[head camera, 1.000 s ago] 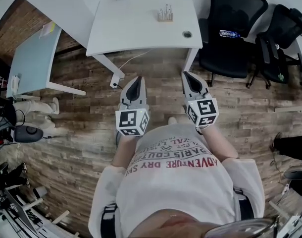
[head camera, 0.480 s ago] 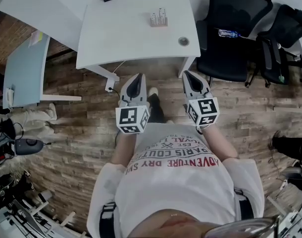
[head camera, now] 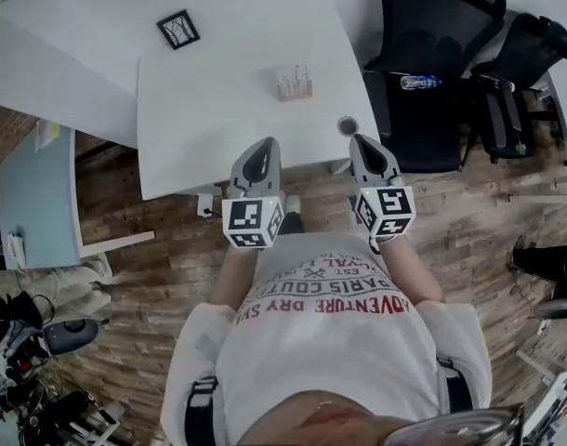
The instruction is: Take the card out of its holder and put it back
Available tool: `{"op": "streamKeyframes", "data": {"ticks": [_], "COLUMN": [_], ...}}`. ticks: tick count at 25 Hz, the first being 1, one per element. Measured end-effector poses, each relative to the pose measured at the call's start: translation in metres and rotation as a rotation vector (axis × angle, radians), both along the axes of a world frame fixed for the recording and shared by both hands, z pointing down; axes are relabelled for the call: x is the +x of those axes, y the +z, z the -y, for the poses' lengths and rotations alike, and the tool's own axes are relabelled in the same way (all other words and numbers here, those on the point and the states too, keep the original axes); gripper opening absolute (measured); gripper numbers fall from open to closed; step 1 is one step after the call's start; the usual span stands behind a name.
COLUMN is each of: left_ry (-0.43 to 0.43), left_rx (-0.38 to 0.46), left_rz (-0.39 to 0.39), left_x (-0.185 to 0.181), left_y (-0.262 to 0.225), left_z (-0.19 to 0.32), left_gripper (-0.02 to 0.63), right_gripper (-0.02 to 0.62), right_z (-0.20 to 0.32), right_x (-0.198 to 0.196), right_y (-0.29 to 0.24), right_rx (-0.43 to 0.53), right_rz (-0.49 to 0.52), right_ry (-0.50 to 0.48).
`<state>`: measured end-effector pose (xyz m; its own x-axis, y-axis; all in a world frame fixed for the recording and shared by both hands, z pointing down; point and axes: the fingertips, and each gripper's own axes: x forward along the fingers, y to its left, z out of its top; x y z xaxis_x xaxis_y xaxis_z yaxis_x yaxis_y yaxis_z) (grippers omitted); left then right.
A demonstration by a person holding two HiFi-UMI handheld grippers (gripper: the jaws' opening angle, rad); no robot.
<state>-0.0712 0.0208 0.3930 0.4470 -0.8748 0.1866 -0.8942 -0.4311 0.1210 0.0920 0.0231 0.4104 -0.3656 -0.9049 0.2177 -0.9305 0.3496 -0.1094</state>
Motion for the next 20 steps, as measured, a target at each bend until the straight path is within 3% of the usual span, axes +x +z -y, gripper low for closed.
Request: {"op": "streamKeyframes", "data": {"ticks": [9, 16, 20], "left_ry": [0.09, 0.118, 0.114], "left_rx": [-0.007, -0.066, -0.121], "left_rz": [0.021, 0.027, 0.081], "left_x": [-0.041, -0.045, -0.043], "left_y": [0.014, 0.038, 0.063], "left_z": [0.095, 0.13, 0.149], "left_gripper": [0.028, 0.028, 0.028], "right_gripper": [0.025, 0.026, 0.025], "right_z": [0.091, 0.124, 0.145], "right_x": [-0.038, -0.047, -0.045], "right_y": [0.0, 0.017, 0.031], "right_rx": [0.004, -0.049, -0.082], "right_rz": [-0.026, -0.038, -0.04], "right_ry": [0.092, 0.09, 0.075]}}
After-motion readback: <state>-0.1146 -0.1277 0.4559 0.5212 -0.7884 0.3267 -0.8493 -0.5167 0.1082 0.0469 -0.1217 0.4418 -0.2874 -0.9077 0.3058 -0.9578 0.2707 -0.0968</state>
